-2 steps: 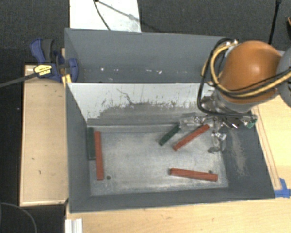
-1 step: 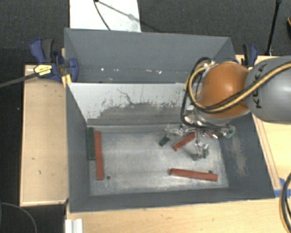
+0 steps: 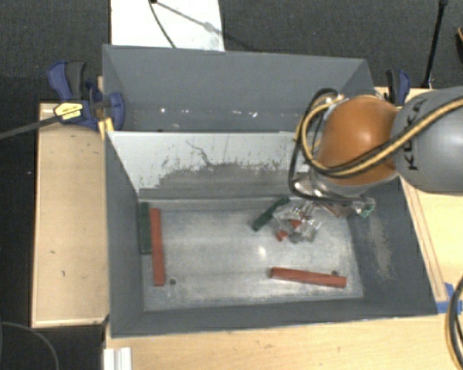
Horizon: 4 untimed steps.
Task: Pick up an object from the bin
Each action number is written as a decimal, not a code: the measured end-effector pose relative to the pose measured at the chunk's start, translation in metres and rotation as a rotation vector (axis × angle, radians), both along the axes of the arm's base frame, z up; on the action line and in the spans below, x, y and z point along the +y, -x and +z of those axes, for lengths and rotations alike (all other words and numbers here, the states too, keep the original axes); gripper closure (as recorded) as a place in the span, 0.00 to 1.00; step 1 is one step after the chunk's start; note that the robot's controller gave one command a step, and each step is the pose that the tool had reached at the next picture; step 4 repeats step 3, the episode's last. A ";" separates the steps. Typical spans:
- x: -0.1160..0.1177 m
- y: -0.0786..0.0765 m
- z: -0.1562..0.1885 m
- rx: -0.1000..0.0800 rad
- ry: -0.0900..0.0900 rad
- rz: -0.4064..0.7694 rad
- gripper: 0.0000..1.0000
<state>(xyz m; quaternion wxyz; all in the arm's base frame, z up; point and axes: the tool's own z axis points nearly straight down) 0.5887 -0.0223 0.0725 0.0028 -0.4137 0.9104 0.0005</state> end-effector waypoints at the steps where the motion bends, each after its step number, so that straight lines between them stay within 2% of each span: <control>1: -0.001 0.001 -0.002 0.003 0.001 0.000 0.00; 2: -0.001 0.001 -0.002 0.004 0.001 -0.003 1.00; 3: -0.005 0.013 0.171 -0.006 0.003 -0.055 1.00; 4: -0.005 0.013 0.171 -0.006 0.003 -0.055 1.00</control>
Offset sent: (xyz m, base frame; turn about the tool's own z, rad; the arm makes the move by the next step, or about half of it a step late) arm 0.0000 0.0000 0.0000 0.0000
